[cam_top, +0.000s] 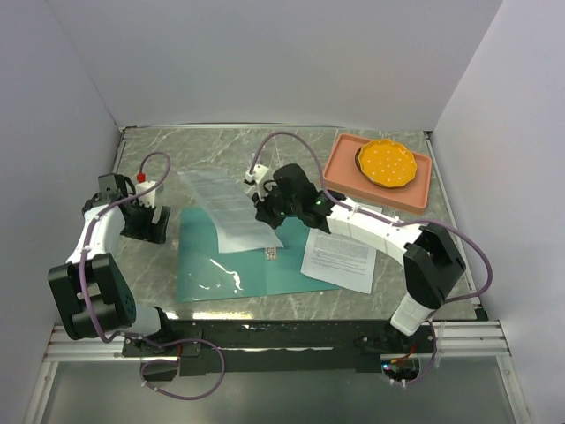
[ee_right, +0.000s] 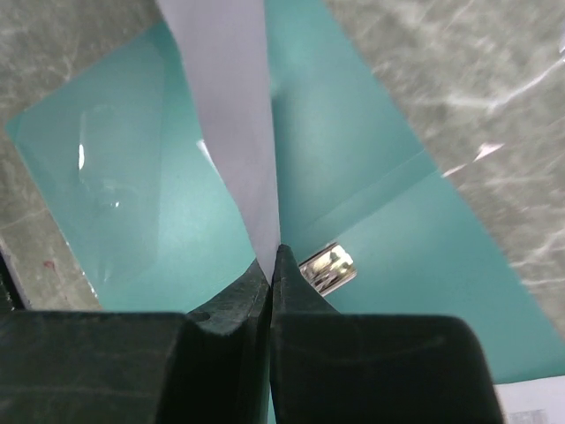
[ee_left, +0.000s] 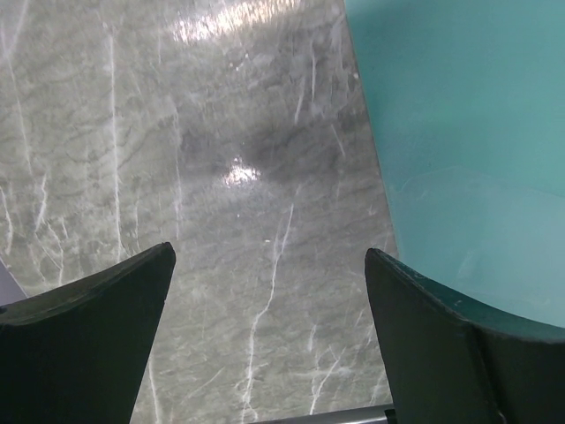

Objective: Put the files into the folder

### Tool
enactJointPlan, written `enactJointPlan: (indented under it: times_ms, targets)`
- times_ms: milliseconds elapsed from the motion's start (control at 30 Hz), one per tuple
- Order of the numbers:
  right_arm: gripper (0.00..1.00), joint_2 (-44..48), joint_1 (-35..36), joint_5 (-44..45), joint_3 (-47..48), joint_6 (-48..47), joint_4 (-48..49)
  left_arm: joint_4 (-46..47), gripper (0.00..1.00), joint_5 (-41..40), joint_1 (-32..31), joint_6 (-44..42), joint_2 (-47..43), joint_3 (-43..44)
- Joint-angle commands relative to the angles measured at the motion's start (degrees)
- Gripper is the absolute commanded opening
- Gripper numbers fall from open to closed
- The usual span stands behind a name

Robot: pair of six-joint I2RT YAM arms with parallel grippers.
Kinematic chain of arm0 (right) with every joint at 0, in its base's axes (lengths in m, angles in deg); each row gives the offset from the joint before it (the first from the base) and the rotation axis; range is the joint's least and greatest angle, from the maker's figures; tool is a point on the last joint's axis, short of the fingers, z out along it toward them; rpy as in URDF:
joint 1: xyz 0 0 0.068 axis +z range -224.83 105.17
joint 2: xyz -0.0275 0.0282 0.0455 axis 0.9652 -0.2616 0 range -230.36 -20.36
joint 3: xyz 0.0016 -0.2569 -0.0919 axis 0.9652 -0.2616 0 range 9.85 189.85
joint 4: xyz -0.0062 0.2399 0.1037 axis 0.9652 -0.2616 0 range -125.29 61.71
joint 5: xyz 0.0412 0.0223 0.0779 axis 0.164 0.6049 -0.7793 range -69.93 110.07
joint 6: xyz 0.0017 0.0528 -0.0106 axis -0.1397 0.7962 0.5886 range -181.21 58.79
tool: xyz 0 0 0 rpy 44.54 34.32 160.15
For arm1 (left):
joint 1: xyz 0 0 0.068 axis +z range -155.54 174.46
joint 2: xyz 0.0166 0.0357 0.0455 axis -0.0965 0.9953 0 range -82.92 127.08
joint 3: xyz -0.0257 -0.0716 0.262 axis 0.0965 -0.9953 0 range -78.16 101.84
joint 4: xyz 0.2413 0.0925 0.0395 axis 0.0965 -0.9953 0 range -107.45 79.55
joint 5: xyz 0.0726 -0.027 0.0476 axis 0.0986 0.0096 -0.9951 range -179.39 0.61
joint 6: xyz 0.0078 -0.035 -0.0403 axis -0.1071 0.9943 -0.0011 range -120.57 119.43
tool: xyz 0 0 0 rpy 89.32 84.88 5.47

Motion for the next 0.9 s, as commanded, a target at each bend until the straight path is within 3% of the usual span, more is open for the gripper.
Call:
enactJointPlan:
  times_ms: [0, 367, 633, 867]
  targets:
    - [0.0, -0.6, -0.2, -2.7, 1.1, 5.1, -1.6, 1.9, 0.96, 0.2, 0.8, -1.8, -2.6, -1.2]
    - [0.0, 0.2, -0.1, -6.6, -0.3, 11.0, 1.4, 2.6, 0.96, 0.2, 1.1, -1.7, -2.7, -1.5]
    - [0.0, 4.1, 0.0, -1.0, 2.1, 7.1, 0.4, 3.6, 0.96, -0.3, 1.2, -2.3, -3.4, -3.4]
    - [0.0, 3.4, 0.7, 0.4, 5.9, 3.7, -6.0, 3.3, 0.96, 0.3, 1.5, -2.3, -3.7, -3.2]
